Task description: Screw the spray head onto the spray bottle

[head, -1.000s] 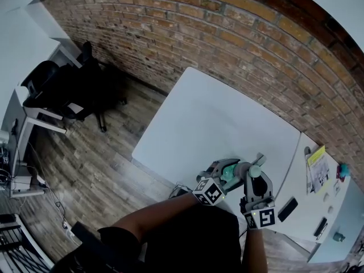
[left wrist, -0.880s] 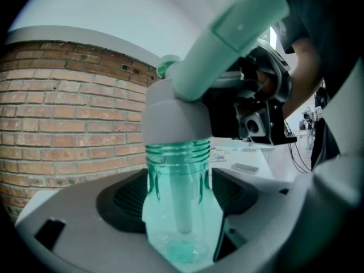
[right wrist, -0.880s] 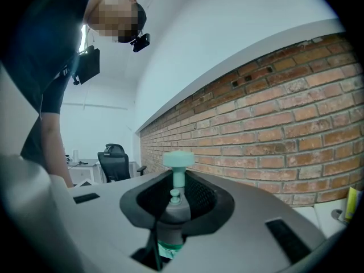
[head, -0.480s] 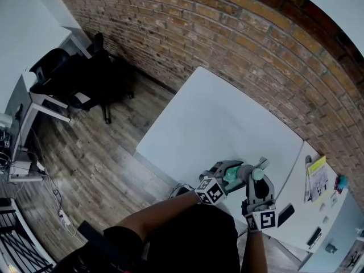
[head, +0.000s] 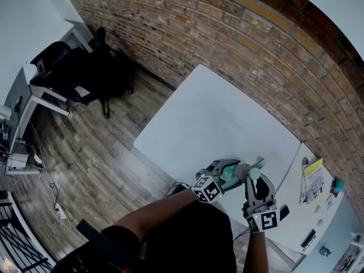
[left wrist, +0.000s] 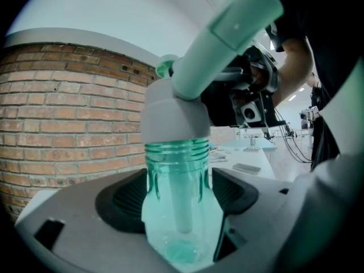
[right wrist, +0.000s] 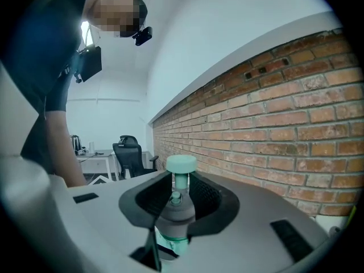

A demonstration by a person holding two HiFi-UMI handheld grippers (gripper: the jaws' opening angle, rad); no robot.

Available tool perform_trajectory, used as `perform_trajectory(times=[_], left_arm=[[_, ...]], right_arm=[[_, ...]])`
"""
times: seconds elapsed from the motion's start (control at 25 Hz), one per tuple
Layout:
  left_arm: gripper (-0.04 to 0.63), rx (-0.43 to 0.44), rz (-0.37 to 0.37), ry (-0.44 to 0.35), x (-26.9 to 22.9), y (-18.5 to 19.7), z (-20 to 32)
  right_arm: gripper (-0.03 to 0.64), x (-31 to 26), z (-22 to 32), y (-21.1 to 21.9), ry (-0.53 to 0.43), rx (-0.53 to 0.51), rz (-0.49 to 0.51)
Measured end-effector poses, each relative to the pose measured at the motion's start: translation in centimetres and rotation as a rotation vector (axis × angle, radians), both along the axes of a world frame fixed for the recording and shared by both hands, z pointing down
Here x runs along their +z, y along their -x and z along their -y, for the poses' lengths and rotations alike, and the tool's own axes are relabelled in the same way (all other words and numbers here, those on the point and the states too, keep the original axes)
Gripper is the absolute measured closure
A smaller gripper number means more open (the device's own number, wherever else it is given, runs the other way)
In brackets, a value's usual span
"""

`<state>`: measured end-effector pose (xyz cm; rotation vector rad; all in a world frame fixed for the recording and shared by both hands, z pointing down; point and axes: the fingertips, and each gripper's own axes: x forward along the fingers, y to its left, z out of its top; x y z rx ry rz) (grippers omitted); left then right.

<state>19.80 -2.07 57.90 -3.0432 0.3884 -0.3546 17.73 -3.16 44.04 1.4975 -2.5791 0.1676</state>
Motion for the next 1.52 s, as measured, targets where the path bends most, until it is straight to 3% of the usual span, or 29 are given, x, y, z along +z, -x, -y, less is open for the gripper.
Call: perform_trajectory(times=[0.44,0.56,0.68,0.8,1.52], left_arm=[[0.244,-0.039,0.000,0.000,0.2,-0.2,0.3],[0.244,-0.061,0.000,-0.002,0.3,0.0,0.3],[0.244,-0.070,0.004,0.004,0.5,0.1,0.2],[0.244,-0.075,-0.001,0.000,0.3,0.1,0.2],[0.244,-0.078,-0.033,-0.016,0.1,0.1,0.3]], right_arm=[[0.471,-1.0,-2.2,-2.3,0.039,-0.199,-0.083],[0.465,-1.9,-2.7,-2.8,0.109,-0.311,-0.185],[0.446,-3.1,-3.6,-2.1,0.179,-0.481,-0.349],[0.436,-3.9,-3.8,-1.2,0.196,-0.590,-0.460],[0.436,-2.4,-0.9,0.8,0.212,-0.858,-0.847]])
